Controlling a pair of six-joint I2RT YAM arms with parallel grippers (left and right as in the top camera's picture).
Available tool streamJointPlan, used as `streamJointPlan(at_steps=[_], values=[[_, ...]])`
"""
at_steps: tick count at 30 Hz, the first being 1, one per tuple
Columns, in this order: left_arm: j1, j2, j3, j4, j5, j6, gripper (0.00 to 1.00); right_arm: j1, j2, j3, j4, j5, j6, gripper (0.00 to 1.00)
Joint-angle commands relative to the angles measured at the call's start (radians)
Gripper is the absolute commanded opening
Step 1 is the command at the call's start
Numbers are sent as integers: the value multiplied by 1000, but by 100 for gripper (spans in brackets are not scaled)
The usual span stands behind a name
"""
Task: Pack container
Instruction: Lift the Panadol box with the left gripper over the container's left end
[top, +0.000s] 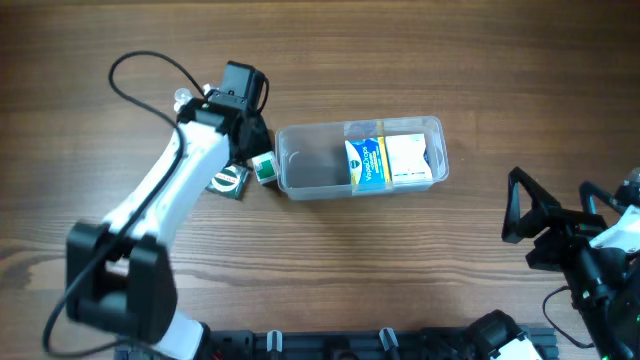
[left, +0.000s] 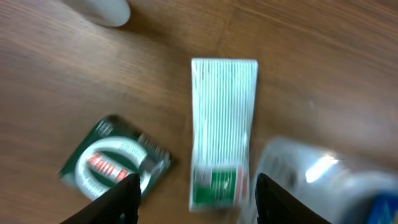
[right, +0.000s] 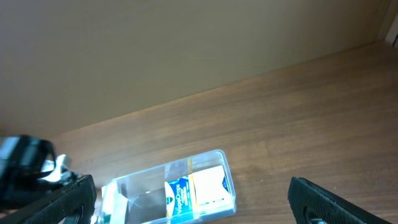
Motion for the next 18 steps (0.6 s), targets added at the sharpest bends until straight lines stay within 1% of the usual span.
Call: streamJointPlan(at_steps=[1, 4, 5, 12, 15, 18], values=[[6, 57, 6, 69, 17, -64, 61, -4, 2, 3, 1, 17, -14, 100], [6, 89, 6, 125, 17, -64, 72, -4, 2, 3, 1, 17, -14, 100], [6, 96, 6, 132, 18, -64, 74, -4, 2, 3, 1, 17, -14, 100], [8, 174, 6, 143, 31, -51, 81, -4, 2, 3, 1, 17, -14, 100], [8, 209, 6, 174, 97, 27, 77, -4, 2, 3, 1, 17, -14, 100], [8, 234, 6, 172, 103, 27, 73, -4, 2, 3, 1, 17, -14, 100]])
